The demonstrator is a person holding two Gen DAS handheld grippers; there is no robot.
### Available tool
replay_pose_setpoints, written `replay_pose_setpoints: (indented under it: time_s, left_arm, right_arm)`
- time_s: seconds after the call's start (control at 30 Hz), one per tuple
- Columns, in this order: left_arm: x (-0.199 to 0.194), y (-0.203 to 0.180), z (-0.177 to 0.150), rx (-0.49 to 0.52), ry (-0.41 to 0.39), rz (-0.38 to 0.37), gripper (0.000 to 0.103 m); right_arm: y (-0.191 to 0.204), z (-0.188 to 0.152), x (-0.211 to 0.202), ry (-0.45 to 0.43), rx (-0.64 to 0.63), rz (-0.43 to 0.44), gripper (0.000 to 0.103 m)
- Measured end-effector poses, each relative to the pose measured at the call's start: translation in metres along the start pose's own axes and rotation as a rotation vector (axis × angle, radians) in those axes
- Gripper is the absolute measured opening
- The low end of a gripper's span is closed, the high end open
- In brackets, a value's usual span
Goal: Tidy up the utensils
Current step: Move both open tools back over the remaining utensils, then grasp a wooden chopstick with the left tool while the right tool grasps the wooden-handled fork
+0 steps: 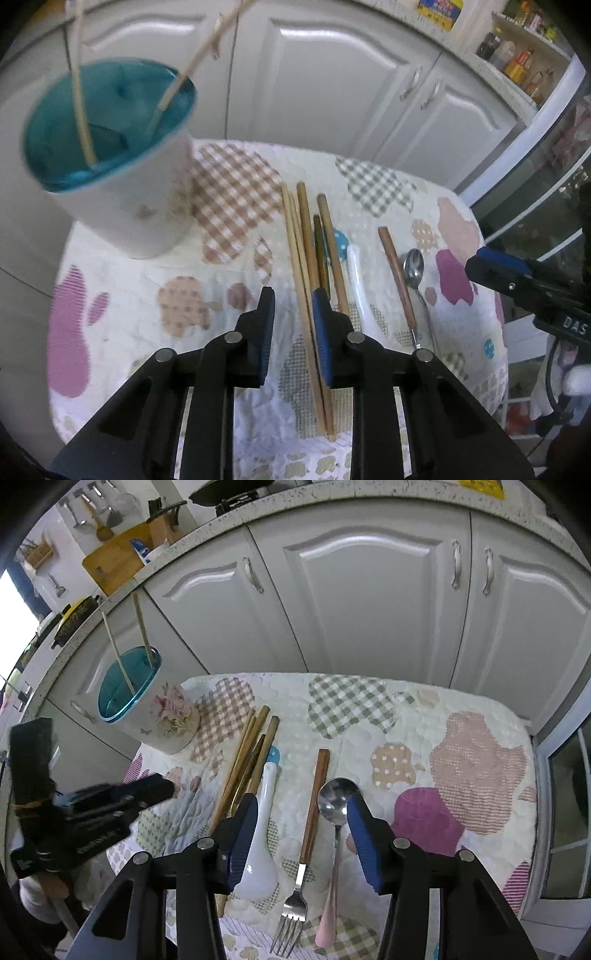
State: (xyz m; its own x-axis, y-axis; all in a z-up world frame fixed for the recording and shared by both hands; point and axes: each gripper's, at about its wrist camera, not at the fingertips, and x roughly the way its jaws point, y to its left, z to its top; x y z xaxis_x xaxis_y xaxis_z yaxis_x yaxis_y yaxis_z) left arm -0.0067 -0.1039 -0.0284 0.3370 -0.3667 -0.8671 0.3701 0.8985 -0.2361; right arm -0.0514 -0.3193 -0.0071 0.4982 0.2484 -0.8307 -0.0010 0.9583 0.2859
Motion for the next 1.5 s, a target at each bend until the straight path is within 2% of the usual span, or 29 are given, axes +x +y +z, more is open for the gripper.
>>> replay_pose_setpoints:
  time_s: [0.1,0.37,0.53,0.67,0.8,0.87,0.9,1.03,1.13,1.2,1.23,1.3,1.5]
  left_arm:
    - [0.021,-0.003,0.005,0.015,0.035,0.011,0.016]
    - [0.057,0.000,0.015,0.000,0.101,0.008,0.015]
    - [0.061,0.002,0.022,0.007,0.103,0.048,0.015]
    - [0.064,0.006,0.024,-0.024,0.121,0.018,0.015]
    - [0.066,-0.002,0.023,0.017,0.117,0.047,0.014]
    - [0.064,0.003,0.023,0.005,0.118,0.041,0.008]
    - [0.063,0.005,0.023,0.002,0.120,0.041,0.006]
    - [0.053,0.012,0.014,0.001,0.122,0.056,0.004]
    - [0.045,0.017,0.003,-0.012,0.129,0.051,0.004]
    - [0.040,0.018,-0.004,-0.016,0.132,0.045,0.004]
    - [0.037,0.020,-0.006,-0.018,0.134,0.044,0.004]
    - [0.034,0.022,-0.007,-0.019,0.136,0.046,0.004]
    - [0.041,0.020,0.012,0.013,0.107,0.095,0.006]
  right_arm:
    - [-0.001,0.002,0.008,0.020,-0.006,0.002,0.049]
    - [-0.009,0.012,0.023,0.043,0.029,0.020,0.050]
    - [-0.010,0.017,0.032,0.060,0.022,0.022,0.050]
    - [-0.011,0.022,0.043,0.078,0.017,0.019,0.050]
    - [-0.014,0.027,0.061,0.123,0.001,-0.015,0.049]
    - [-0.015,0.030,0.070,0.142,-0.003,-0.020,0.041]
    - [-0.016,0.032,0.074,0.156,-0.002,-0.017,0.041]
    - [-0.013,0.040,0.092,0.187,-0.030,-0.032,0.035]
    - [-0.011,0.043,0.111,0.237,-0.048,-0.034,0.019]
    - [-0.004,0.041,0.115,0.242,-0.087,-0.037,0.016]
    - [0.001,0.039,0.114,0.249,-0.101,-0.006,0.011]
    - [0.006,0.034,0.114,0.268,-0.080,0.063,0.010]
    - [0.012,0.026,0.111,0.271,-0.090,0.009,0.010]
